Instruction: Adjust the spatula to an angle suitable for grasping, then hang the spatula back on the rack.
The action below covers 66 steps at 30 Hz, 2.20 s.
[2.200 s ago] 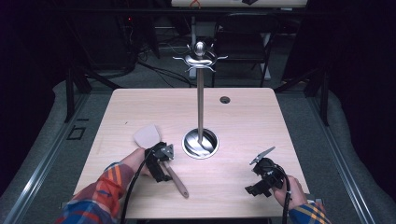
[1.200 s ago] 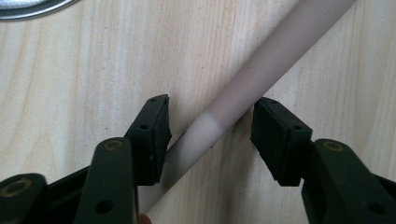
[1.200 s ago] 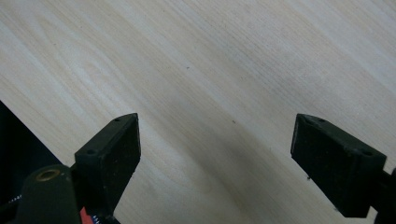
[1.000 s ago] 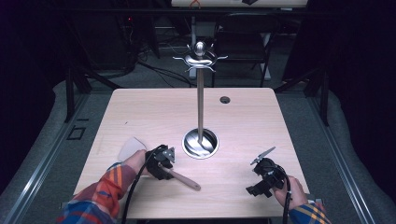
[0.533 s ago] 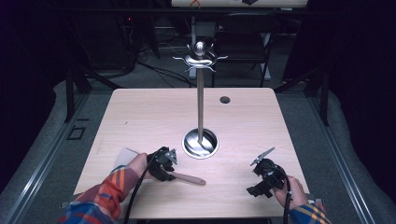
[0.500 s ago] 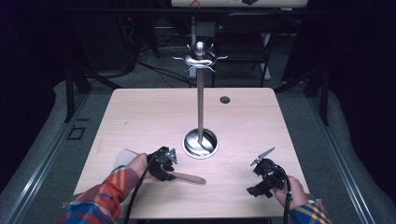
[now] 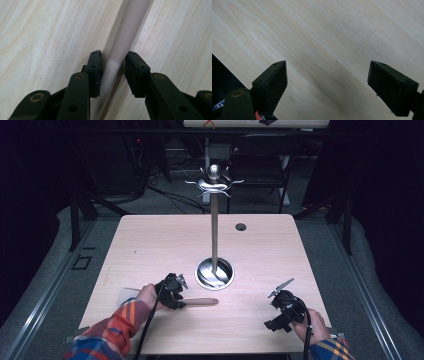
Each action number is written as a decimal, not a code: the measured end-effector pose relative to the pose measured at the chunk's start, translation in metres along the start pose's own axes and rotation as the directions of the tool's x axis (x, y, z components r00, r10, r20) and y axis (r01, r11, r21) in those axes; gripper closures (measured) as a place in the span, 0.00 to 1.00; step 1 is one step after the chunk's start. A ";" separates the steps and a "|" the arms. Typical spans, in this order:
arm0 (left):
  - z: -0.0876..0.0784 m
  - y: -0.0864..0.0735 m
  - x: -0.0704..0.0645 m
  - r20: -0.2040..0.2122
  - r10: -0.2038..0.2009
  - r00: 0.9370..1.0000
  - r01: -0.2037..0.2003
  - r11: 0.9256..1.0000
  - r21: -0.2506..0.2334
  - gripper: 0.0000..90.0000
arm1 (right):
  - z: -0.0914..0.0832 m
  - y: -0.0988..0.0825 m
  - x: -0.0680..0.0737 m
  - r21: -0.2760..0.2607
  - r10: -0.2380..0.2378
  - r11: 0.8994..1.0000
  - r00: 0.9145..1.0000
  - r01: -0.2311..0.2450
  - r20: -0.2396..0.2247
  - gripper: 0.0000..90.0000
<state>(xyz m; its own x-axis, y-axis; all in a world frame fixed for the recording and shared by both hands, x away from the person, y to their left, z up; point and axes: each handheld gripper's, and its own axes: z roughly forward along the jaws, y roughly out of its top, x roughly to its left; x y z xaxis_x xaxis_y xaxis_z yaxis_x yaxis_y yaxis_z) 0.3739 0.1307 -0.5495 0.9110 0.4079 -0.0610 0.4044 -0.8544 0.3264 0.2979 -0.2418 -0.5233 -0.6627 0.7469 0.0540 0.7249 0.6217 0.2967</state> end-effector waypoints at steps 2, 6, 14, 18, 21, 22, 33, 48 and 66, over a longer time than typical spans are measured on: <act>0.000 0.000 0.000 -0.003 0.000 1.000 0.000 1.000 -0.001 0.74 | 0.001 0.000 0.000 -0.006 0.003 1.000 1.000 -0.003 -0.005 0.17; 0.000 0.000 -0.001 -0.009 0.003 1.000 -0.003 1.000 -0.004 0.74 | 0.001 0.000 0.001 -0.005 0.006 1.000 1.000 -0.006 0.000 0.17; 0.000 0.001 -0.003 -0.027 0.014 1.000 -0.013 1.000 0.010 0.75 | 0.000 0.000 0.000 0.004 -0.002 1.000 1.000 0.002 -0.007 0.17; 0.000 0.000 -0.004 -0.033 0.029 0.999 -0.029 1.000 0.003 0.76 | 0.000 0.000 -0.001 0.003 -0.001 1.000 1.000 0.001 -0.004 0.17; -0.002 -0.001 -0.004 -0.040 0.045 0.998 -0.045 0.999 -0.010 0.77 | 0.001 0.000 0.000 -0.006 -0.002 1.000 1.000 0.002 -0.007 0.17; -0.002 -0.001 -0.004 -0.040 0.045 0.998 -0.045 0.999 -0.010 0.77 | 0.001 0.000 0.000 -0.006 -0.002 1.000 1.000 0.002 -0.007 0.17; -0.014 -0.006 -0.005 -0.114 0.068 0.991 -0.076 0.995 -0.066 0.82 | 0.001 -0.001 -0.001 -0.001 0.003 1.000 1.000 -0.003 -0.014 0.17; -0.062 -0.022 0.003 -0.199 -0.017 0.980 -0.027 0.976 -0.216 0.85 | 0.000 -0.001 -0.001 0.009 -0.009 1.000 1.000 0.009 -0.009 0.17; -0.117 -0.024 -0.011 -0.285 -0.083 0.955 -0.058 0.889 -0.454 0.85 | 0.001 0.000 -0.001 0.005 -0.003 1.000 1.000 0.003 -0.009 0.18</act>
<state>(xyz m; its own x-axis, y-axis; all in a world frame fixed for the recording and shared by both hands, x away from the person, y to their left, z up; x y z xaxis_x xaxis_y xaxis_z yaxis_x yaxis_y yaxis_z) 0.3453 0.1842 -0.4466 0.8129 0.5526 0.1836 0.2703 -0.6374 0.7216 0.2989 -0.2423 -0.5243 -0.6669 0.7426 0.0618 0.7235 0.6254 0.2923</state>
